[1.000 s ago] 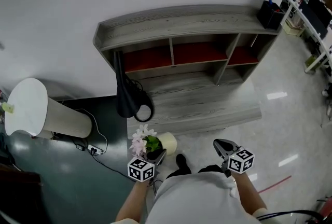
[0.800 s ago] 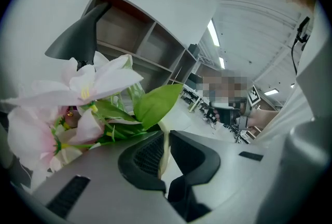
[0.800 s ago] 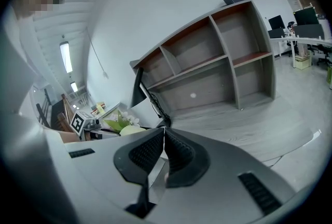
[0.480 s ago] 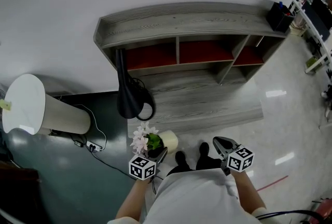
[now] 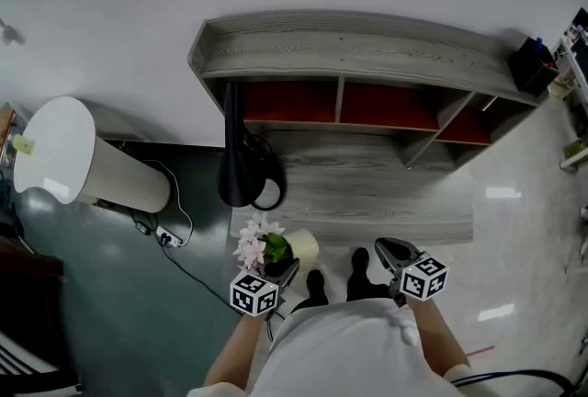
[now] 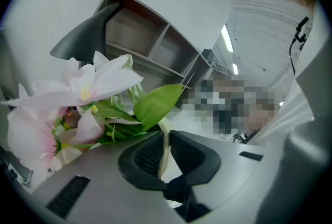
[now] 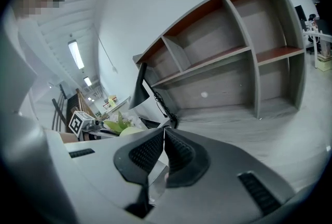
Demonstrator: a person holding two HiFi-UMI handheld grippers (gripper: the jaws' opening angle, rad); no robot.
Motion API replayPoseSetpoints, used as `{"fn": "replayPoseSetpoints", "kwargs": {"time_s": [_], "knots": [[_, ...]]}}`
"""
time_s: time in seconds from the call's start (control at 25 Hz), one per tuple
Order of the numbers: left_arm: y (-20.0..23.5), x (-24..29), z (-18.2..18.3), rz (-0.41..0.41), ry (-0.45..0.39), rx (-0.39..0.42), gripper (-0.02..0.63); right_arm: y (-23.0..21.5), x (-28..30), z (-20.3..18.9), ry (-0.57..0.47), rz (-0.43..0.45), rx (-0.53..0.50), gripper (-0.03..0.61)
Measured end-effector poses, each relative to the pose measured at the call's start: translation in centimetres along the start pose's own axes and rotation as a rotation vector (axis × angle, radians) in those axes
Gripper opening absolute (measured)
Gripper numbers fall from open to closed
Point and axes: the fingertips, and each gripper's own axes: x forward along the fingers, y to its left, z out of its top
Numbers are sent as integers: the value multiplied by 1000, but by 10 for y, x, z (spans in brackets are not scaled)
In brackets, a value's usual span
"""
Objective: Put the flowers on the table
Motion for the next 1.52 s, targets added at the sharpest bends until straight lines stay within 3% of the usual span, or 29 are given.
{"fn": "replayPoseSetpoints", "kwargs": {"time_s": [0.4,0.72,1.2,1.52], "knots": [[-7,32,18,145,-61,-89,51,-43,28,34,108,158,-63,18],[-5,67,22,235,-11,-82,51,-87,27,44,174,221,-83,18],[14,111,41,275,107,25,51,-107,38,41,209,255,-69,18],[48,156,51,243,201,109,51,-120,65,45,185,180,-47,18]]}}
